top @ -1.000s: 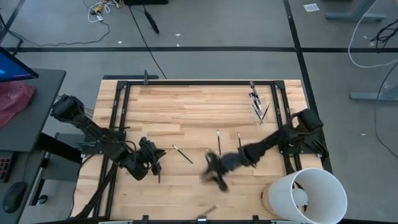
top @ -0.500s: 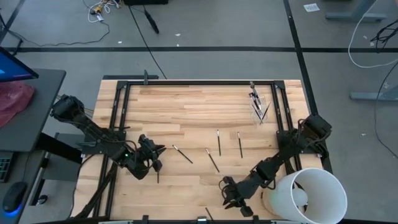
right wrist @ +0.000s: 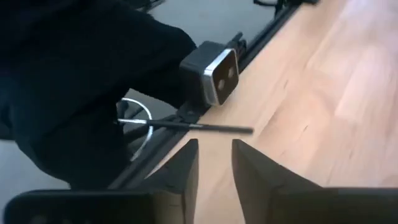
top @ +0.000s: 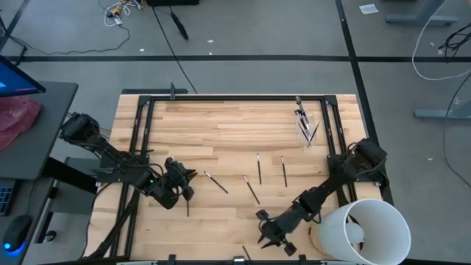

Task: Put items in baskets/containers
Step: Put the liner brush into the transparent organizer

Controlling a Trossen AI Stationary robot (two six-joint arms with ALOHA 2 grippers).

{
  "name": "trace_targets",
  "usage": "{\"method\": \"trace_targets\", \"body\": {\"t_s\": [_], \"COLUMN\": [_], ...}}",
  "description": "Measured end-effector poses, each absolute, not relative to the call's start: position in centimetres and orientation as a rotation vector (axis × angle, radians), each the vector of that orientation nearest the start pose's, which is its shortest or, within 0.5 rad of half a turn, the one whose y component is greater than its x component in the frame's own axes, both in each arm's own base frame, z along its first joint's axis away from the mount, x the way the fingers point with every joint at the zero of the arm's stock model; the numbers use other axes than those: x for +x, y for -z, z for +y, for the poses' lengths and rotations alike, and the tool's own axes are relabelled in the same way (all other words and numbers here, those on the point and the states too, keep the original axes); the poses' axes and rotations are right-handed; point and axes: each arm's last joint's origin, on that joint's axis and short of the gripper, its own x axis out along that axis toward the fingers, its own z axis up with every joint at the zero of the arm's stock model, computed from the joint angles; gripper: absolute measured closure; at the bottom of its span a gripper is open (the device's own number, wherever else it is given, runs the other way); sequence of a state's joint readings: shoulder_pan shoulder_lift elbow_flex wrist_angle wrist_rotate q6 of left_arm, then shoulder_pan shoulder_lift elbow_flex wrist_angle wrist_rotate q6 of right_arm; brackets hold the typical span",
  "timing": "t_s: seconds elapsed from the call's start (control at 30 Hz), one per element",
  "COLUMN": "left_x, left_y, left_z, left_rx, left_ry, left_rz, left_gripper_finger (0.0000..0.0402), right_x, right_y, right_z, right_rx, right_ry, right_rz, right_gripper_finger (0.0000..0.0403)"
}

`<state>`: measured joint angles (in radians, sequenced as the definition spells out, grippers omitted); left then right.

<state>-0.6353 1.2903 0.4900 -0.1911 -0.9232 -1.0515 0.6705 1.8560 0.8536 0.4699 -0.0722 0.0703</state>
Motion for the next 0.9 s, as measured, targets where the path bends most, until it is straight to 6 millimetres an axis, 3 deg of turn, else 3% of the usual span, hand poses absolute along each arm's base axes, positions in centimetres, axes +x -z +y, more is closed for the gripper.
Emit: {"method": "trace_targets", "body": {"t_s": [0.27,0.6,0.9], "left_x": [18.3,18.7,18.7], "left_y": [-15.2,-15.2,-15.1], "left_z": [-10.0,-9.3,-9.3], "left_rx": [-0.309,-0.308,-0.324], "left_ry": [-0.597,-0.625,-0.600], "left_rz": [0.468,0.476,0.510], "left_gripper_finger": [0.0342,0.0342,0.0342], "right_x": [29.7,33.9,34.6], "right_y": [-12.1,-10.6,-10.3], "right_z": [21.9,21.5,21.5], "right_rx": [-0.295,-0.411,-0.524], "right_ry": [-0.886,-1.072,-1.168], "right_rz": [0.406,0.318,0.302], "right_gripper_finger": [0.0249,0.0256,0.0228]}}
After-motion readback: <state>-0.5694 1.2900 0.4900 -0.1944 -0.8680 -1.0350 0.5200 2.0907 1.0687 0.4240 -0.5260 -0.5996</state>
